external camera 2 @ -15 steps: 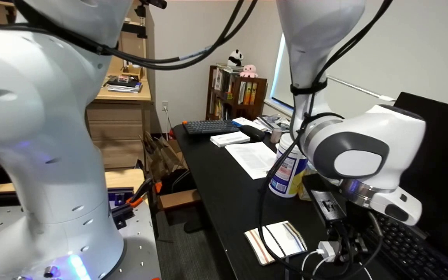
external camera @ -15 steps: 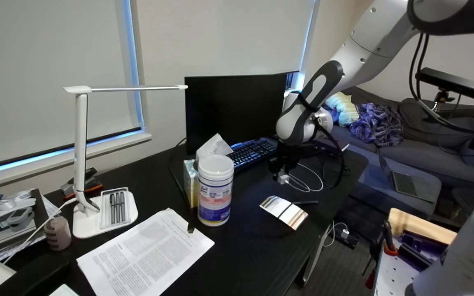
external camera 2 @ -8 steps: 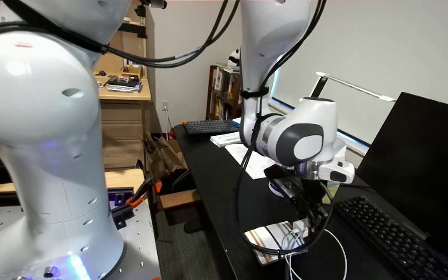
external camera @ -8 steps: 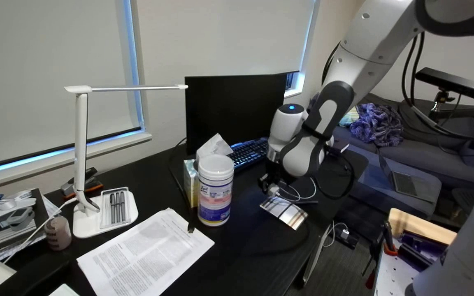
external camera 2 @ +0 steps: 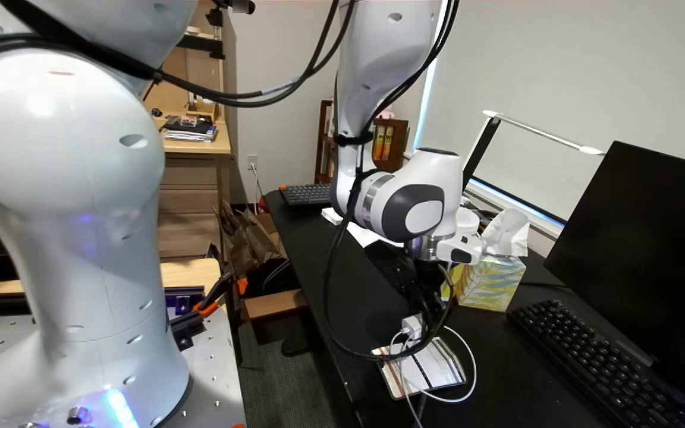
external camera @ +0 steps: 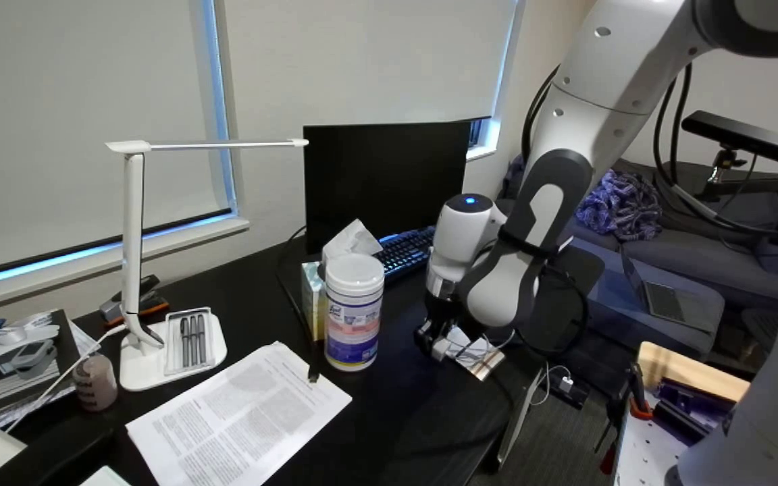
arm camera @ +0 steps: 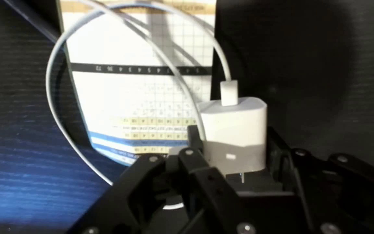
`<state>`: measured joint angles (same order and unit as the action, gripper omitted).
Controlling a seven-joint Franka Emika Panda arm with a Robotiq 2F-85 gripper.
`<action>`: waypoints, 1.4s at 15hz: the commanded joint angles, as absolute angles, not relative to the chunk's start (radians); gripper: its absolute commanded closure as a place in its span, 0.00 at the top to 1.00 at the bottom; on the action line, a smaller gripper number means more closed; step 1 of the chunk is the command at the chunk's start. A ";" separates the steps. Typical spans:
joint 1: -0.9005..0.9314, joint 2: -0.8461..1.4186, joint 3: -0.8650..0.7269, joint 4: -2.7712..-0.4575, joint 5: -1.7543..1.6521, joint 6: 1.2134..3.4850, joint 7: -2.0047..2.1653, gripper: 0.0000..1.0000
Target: Move the white charger to the left
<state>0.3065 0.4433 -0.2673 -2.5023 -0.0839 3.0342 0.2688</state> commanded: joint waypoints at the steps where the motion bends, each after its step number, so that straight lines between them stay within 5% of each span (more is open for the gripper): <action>1: 0.256 0.425 -0.190 -2.537 -0.035 3.067 0.256 0.24; 3: 0.238 0.428 -0.163 -2.534 -0.017 3.068 0.252 0.24; 4: 0.228 0.427 -0.153 -2.532 -0.011 3.067 0.249 0.74; 9: 0.179 0.408 -0.153 -2.538 -0.006 3.168 0.221 0.98; 13: 0.132 0.355 -0.161 -2.559 0.007 3.229 0.201 1.00; 21: -0.078 0.051 -0.046 -2.580 0.018 2.905 0.071 1.00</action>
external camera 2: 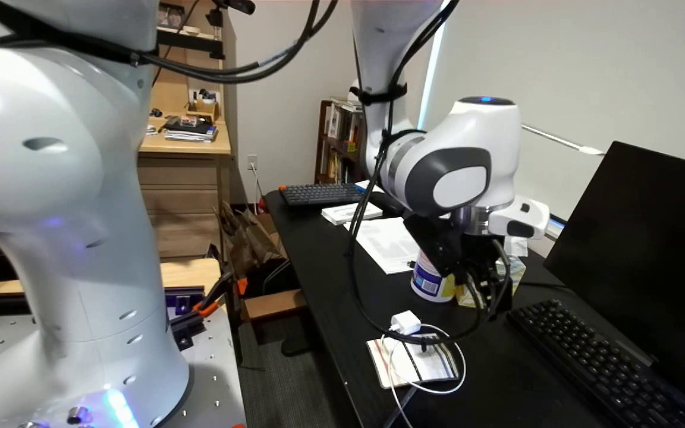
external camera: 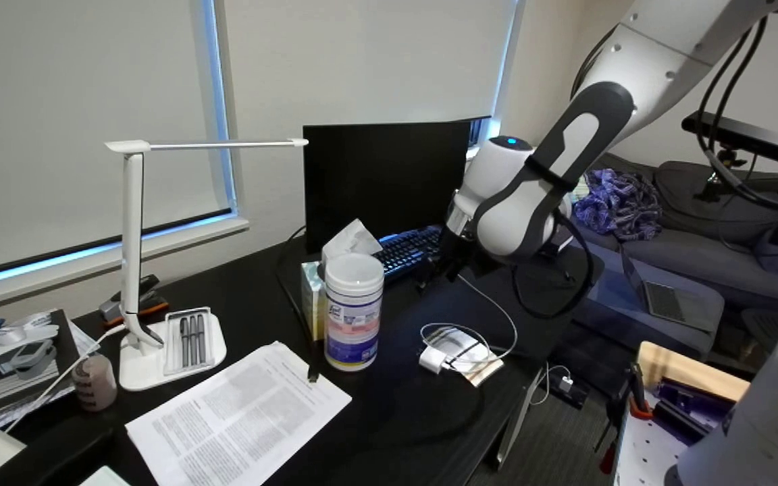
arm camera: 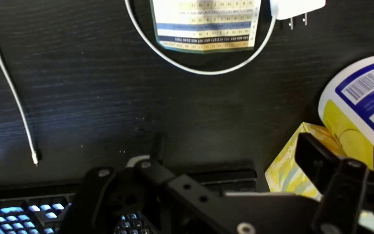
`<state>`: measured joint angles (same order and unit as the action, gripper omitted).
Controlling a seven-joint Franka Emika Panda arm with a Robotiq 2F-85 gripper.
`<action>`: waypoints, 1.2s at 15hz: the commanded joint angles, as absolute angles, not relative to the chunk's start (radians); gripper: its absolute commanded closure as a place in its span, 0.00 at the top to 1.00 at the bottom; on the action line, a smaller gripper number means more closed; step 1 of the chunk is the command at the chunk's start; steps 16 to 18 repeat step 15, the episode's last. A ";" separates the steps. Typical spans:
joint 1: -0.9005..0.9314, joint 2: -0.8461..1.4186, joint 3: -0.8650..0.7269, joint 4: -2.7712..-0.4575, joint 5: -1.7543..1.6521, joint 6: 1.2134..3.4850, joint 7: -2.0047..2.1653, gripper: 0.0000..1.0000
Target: Move the white charger to the left
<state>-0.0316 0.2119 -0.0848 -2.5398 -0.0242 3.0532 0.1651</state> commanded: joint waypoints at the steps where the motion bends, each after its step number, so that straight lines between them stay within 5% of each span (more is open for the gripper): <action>1: -0.064 0.005 -0.069 -2.574 -0.012 2.830 0.066 1.00; 9: -0.056 -0.253 -0.068 -2.543 -0.076 2.451 -0.060 1.00; 18: -0.055 -0.259 -0.068 -2.538 -0.059 2.440 -0.050 1.00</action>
